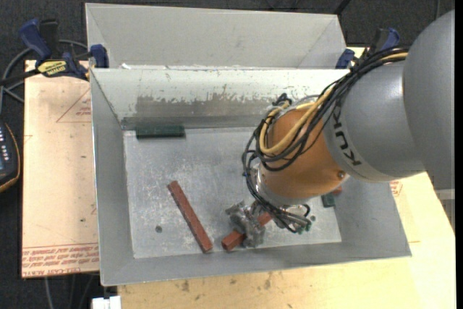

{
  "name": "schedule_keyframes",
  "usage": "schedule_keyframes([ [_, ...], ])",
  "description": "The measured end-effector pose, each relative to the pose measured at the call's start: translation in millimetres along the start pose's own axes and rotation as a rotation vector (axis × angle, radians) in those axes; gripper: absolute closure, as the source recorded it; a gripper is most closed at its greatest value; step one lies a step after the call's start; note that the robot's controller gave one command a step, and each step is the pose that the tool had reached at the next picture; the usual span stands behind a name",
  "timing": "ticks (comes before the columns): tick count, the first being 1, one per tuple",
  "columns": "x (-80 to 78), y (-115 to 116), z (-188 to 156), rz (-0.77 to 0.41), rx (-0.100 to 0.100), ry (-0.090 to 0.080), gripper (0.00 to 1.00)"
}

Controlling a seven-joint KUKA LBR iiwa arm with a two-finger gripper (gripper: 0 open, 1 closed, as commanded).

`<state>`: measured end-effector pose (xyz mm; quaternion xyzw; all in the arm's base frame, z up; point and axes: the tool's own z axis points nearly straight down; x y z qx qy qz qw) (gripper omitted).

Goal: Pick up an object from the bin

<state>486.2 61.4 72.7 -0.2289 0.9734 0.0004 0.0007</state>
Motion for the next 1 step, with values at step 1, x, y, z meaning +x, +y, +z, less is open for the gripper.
schedule_keyframes([
  [1, -21.9, 4.4, -147.4, -0.016, 0.003, -0.01, 1.0],
])
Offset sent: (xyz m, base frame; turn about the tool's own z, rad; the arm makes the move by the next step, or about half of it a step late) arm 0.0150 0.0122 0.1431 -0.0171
